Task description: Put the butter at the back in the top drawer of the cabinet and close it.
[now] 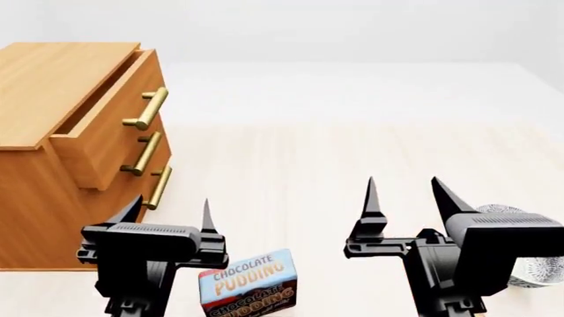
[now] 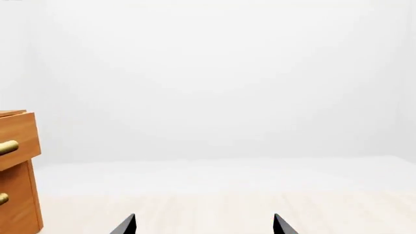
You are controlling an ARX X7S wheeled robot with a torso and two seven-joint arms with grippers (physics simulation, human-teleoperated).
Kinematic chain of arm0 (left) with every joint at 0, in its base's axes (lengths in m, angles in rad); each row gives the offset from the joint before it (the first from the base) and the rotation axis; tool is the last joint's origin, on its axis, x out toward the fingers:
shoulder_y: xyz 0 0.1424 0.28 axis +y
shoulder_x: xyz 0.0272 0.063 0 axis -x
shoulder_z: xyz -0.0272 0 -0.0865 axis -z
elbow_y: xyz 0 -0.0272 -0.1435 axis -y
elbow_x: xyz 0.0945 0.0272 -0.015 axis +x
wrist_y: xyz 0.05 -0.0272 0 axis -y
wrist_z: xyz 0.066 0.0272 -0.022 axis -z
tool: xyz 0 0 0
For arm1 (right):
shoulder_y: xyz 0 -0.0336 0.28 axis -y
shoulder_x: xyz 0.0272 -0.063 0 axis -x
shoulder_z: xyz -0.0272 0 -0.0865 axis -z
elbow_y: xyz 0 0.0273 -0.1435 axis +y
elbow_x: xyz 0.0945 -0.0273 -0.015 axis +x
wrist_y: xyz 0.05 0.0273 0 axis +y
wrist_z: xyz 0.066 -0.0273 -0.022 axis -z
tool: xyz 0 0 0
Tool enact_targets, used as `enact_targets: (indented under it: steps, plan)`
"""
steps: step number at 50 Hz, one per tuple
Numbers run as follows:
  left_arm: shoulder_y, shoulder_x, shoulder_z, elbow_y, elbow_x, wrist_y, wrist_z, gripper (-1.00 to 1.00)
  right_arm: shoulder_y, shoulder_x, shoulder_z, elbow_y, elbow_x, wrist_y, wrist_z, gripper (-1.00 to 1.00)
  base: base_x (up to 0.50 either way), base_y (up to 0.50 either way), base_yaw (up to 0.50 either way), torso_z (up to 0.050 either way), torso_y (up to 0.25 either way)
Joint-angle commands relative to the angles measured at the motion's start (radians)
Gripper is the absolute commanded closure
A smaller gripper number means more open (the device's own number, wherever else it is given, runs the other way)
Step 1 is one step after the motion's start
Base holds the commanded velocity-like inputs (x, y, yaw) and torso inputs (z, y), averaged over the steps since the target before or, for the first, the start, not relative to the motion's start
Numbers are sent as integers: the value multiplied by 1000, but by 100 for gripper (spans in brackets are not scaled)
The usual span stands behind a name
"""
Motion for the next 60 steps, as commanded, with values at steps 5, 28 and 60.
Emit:
enact_targets:
  steps: [5,28,60]
  plan:
    - [8,-7,7,-7,-7,8,-4,-100,-7,4,-14,5,-1,-21,4,-100,0,0,0,0,0]
    - [-857,7,-130,-122,-238,-758,52,-100,-35,23,5,-11,31,-38,2,-100,0,0,0,0,0]
    - [-1990,241,288,-2029,73,-89,304,-100,-50,47,5,22,46,-84,-9,-100,0,0,0,0,0]
